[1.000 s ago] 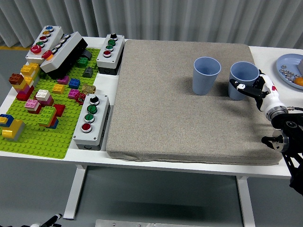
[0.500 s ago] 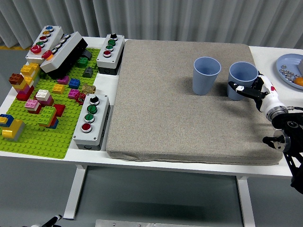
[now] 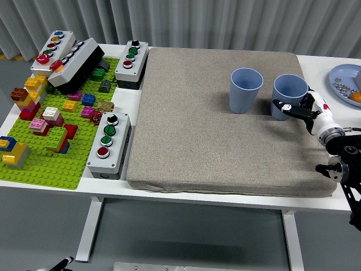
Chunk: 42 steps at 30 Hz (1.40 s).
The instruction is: Pick cup pour cup place
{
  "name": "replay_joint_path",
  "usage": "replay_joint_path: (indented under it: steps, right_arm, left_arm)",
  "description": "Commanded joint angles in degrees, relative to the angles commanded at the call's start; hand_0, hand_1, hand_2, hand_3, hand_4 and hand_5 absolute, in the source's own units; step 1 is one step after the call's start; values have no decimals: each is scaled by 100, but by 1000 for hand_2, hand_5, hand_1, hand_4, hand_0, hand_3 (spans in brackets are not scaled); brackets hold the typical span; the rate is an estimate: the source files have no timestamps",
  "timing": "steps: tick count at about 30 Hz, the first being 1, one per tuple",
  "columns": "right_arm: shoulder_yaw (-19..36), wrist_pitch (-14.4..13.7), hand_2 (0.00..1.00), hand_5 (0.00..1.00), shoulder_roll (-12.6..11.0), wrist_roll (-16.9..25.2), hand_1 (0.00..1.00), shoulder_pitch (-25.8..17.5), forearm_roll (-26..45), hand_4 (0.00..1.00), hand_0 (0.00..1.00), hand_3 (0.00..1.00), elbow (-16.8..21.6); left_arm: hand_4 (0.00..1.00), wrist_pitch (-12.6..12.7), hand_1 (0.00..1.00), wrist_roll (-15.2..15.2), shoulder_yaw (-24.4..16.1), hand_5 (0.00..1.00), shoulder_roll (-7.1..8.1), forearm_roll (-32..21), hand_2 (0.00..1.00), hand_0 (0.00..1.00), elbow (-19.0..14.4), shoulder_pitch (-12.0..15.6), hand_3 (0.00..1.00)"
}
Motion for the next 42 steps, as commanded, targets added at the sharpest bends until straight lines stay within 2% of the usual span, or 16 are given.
replay_joint_path:
  steps: [24,33,34,42]
  right_arm:
    - [77,58,998,268,-200,-59,934,-183,13,849,984,968,148]
    - [101,206,998,283,-282,-204,946,-276,-227,861,995,975,285]
    - [114,231,998,380,-286,-226,968,-275,-257,917,998,998,289]
    - [202,353,998,385,-341,-326,982,-306,-368,917,998,998,321]
  left_arm:
    - [640,2,829,-1,-50,998,-20,3,882,827,0,11,814]
    - [641,-15,829,14,-76,998,-31,34,882,827,0,21,814]
    - [640,-17,829,14,-77,998,-32,38,882,827,0,22,814]
    - [640,-15,829,10,-79,998,-43,33,882,827,0,40,813]
